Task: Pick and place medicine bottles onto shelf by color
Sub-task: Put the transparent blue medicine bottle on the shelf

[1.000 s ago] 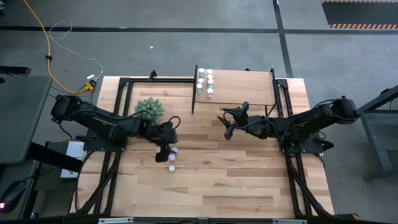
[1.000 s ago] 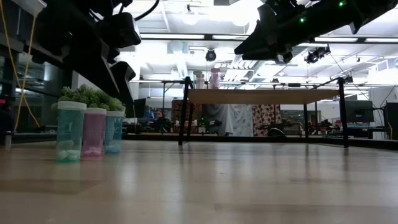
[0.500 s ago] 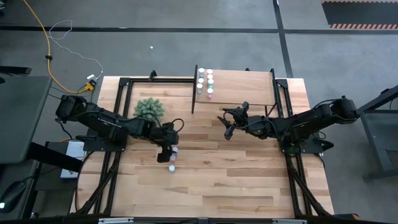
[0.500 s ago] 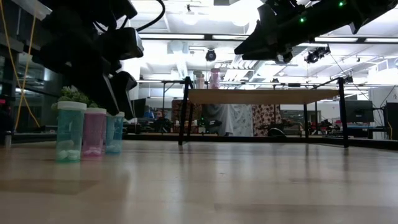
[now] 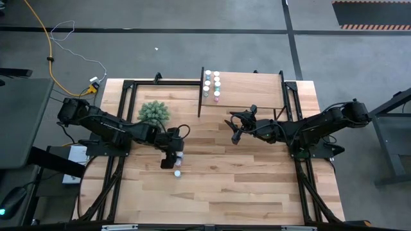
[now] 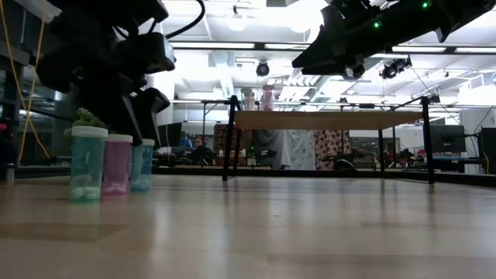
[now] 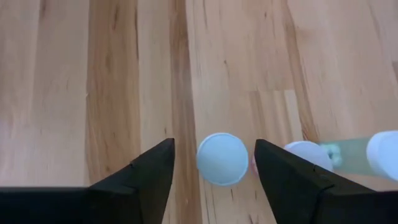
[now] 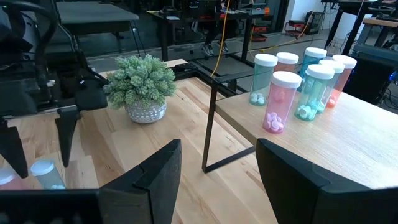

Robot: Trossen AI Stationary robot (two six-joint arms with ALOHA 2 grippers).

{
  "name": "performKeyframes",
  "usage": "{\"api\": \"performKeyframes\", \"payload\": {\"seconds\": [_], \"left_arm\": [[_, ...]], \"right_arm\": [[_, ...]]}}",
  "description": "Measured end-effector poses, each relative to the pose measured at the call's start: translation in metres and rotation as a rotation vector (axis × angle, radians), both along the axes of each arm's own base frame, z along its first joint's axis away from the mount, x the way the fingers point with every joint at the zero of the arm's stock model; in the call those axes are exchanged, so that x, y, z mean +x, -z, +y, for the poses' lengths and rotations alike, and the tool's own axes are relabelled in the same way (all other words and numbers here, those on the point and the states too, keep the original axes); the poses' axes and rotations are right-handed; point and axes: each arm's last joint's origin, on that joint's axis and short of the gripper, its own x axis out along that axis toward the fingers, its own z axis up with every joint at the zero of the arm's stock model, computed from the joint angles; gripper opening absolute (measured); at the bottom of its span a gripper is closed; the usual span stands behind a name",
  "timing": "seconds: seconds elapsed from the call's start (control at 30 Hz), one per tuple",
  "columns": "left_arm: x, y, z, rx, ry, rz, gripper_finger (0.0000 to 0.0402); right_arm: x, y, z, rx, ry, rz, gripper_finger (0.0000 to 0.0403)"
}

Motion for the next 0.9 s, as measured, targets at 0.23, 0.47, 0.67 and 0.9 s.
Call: {"api": "performKeyframes", "payload": {"seconds": [0.23, 0.47, 0.67, 0.9], "left_arm": [[-0.0006, 0.0004, -0.0016, 0.008, 0.014, 0.007, 0.0183], [-0.0007, 0.0004, -0.0016, 0.009, 0.014, 0.007, 0.0161], [-0.0007, 0.0004, -0.0016, 0.011, 0.017, 0.007, 0.0132], [-0.0001, -0.0001, -0.0016, 0.01, 0.017, -0.001, 0.0106]], "right_arm": [[0.0, 0.0, 0.0, 0.0, 0.0, 0.0, 0.02], [0.0, 0.0, 0.0, 0.0, 0.0, 0.0, 0.02], [0.0, 0.0, 0.0, 0.0, 0.0, 0.0, 0.02], [0.0, 0.0, 0.0, 0.0, 0.0, 0.0, 0.02]]}}
